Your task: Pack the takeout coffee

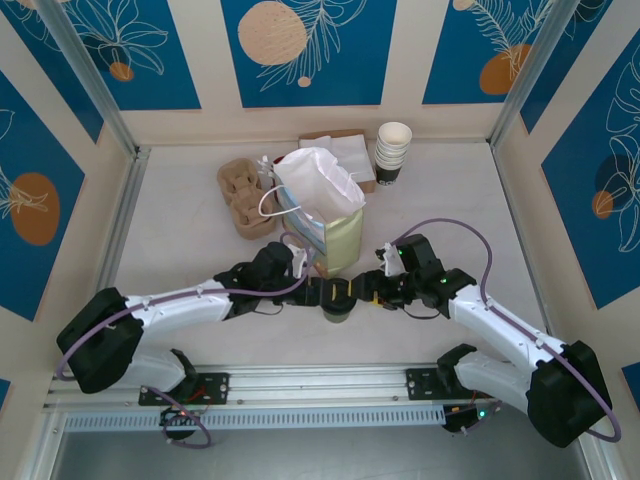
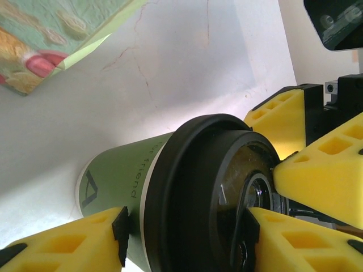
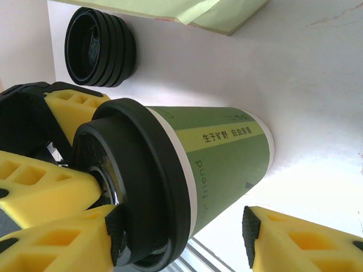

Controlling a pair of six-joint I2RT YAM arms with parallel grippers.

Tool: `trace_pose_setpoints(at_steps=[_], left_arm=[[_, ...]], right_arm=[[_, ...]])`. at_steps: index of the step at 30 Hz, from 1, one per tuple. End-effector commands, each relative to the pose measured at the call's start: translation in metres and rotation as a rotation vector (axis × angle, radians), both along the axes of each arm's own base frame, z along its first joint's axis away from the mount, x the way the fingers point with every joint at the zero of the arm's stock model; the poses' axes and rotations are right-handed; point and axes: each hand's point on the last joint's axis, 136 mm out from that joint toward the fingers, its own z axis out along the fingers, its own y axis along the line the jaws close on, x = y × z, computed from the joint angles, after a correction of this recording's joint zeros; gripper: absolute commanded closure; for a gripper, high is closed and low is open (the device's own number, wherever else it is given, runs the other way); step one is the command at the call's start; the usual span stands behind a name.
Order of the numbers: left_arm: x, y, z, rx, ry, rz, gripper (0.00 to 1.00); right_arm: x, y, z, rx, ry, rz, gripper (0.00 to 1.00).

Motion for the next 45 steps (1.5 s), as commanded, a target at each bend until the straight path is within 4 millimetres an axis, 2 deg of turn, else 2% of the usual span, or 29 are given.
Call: trace_pose_setpoints(at_steps=[1, 15, 19, 25, 33, 37, 45], left_arm=[[-0.017, 0.018, -0.048, 0.124, 0.108, -0.003, 0.48], [-0.021, 0.024, -0.062, 0.152, 0.124, 0.003, 0.48], [-0.021, 0.023, -0.059, 0.147, 0.121, 0.002, 0.48], [-0.017, 0.019, -0.044, 0.133, 0.100, -0.003, 0.45], [-0.004, 0.003, -0.006, 0.066, 0.012, -0.023, 0.41], [-0.001, -0.001, 0.006, 0.049, -0.003, -0.023, 0.40], [0.001, -0.001, 0.023, 0.037, -0.033, -0.029, 0.30]], right_arm=[[-0.004, -0.006, -0.013, -0.048, 0.027, -0.006, 0.41], [-0.016, -0.018, -0.043, -0.079, 0.057, -0.023, 0.49], [-0.016, -0.020, -0.043, -0.073, 0.056, -0.029, 0.49], [-0.009, -0.014, -0.026, -0.034, 0.036, -0.019, 0.47], [0.001, 0.006, 0.007, 0.089, 0.020, 0.006, 0.43], [0.003, 0.005, 0.012, 0.077, 0.006, 0.002, 0.43], [0.003, 0.008, 0.019, 0.096, -0.008, 0.018, 0.42]])
